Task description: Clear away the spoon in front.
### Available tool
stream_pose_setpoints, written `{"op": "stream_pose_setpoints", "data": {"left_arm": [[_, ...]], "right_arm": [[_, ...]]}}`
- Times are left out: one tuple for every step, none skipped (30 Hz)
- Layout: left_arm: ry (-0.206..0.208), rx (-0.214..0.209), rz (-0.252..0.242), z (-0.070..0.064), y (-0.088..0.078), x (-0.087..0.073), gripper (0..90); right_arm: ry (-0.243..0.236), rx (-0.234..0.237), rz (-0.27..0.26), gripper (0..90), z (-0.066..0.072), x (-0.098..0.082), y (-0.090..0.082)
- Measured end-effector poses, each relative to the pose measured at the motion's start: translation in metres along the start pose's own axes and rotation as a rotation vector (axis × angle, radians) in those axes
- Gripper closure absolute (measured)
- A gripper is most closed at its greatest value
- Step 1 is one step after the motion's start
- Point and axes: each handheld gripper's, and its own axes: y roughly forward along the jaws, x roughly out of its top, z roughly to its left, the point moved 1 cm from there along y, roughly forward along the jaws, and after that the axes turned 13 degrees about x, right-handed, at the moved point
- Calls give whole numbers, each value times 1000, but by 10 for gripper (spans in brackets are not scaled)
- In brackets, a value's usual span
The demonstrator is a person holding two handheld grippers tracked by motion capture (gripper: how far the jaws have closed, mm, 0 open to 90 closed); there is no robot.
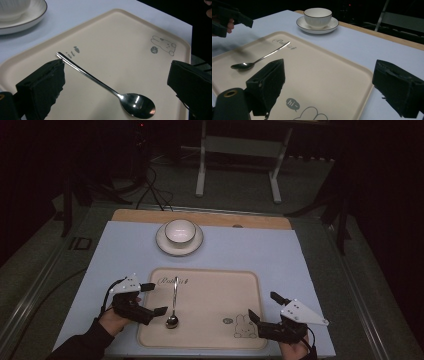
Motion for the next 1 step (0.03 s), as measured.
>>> {"op": "stream_pose_setpoints", "data": {"left_arm": [[1, 1, 1, 0, 0, 0, 19]], "right_arm": [[2, 1, -1, 112, 0, 0, 0]]}}
